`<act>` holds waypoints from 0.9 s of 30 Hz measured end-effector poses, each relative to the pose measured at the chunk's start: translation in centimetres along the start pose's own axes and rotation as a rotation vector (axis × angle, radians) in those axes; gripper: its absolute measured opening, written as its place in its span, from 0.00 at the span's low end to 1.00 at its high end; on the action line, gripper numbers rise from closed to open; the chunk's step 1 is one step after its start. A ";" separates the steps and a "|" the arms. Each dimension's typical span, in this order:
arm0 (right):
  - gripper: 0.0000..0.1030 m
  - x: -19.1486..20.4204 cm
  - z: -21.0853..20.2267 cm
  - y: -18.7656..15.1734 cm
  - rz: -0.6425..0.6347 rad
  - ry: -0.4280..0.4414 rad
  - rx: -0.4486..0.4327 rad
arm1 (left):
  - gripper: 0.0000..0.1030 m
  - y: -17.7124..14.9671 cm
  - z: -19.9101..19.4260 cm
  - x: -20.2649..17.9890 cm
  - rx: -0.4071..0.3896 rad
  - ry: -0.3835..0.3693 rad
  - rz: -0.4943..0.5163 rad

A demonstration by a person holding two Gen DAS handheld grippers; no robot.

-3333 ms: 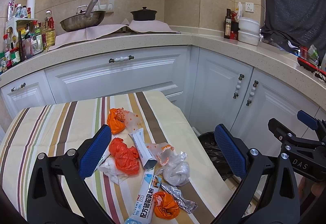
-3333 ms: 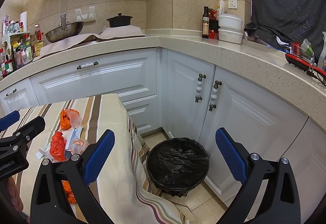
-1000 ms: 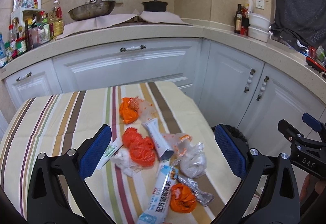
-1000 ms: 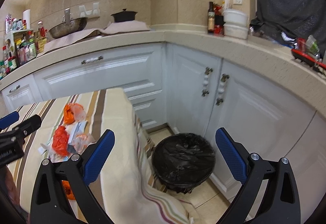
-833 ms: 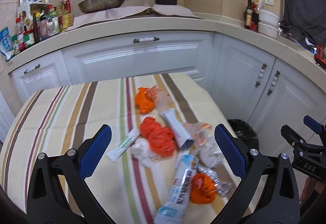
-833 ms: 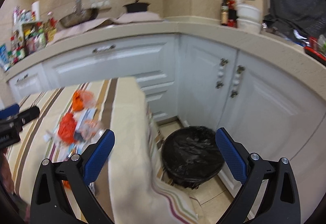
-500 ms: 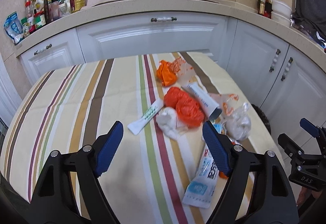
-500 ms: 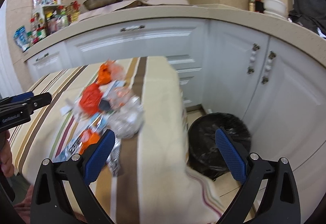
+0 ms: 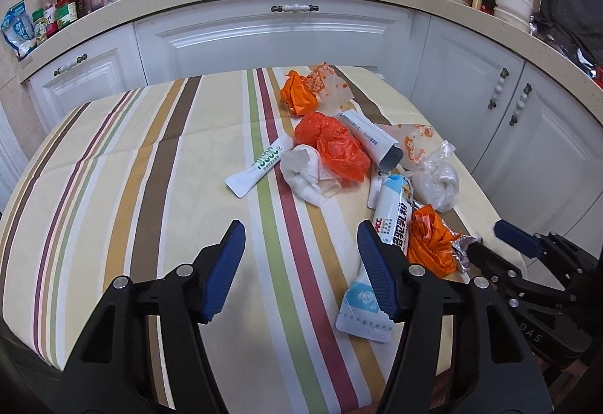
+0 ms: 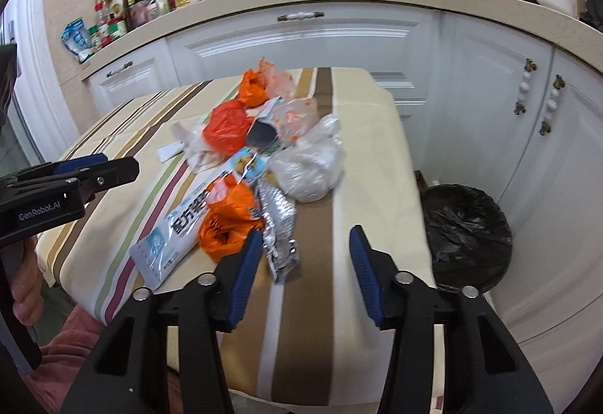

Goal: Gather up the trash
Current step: 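Grasp the crumpled silver foil with the right tool while the left tool grasps the white toothpaste tube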

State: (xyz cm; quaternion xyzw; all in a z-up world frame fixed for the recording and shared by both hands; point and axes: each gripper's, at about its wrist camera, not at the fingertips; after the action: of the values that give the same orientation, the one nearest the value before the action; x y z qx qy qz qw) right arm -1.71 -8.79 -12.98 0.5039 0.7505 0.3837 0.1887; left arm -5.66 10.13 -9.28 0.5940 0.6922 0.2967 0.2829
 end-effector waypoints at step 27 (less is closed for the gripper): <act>0.06 -0.3 -2.2 -0.5 0.020 0.033 -0.069 | 0.59 -2.1 1.0 -3.3 0.045 -0.099 0.062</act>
State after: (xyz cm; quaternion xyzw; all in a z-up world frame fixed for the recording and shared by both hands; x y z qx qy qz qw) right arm -3.41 -10.02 -12.01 0.4981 0.7349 0.4193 0.1897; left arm -5.85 6.72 -11.38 0.6351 0.6652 0.2600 0.2941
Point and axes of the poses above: each gripper's, at about its wrist camera, not at the fingertips, and z roughly the way its jaws point, x to its left, y to its top, and after that the axes turned 3 degrees about -x, right-handed
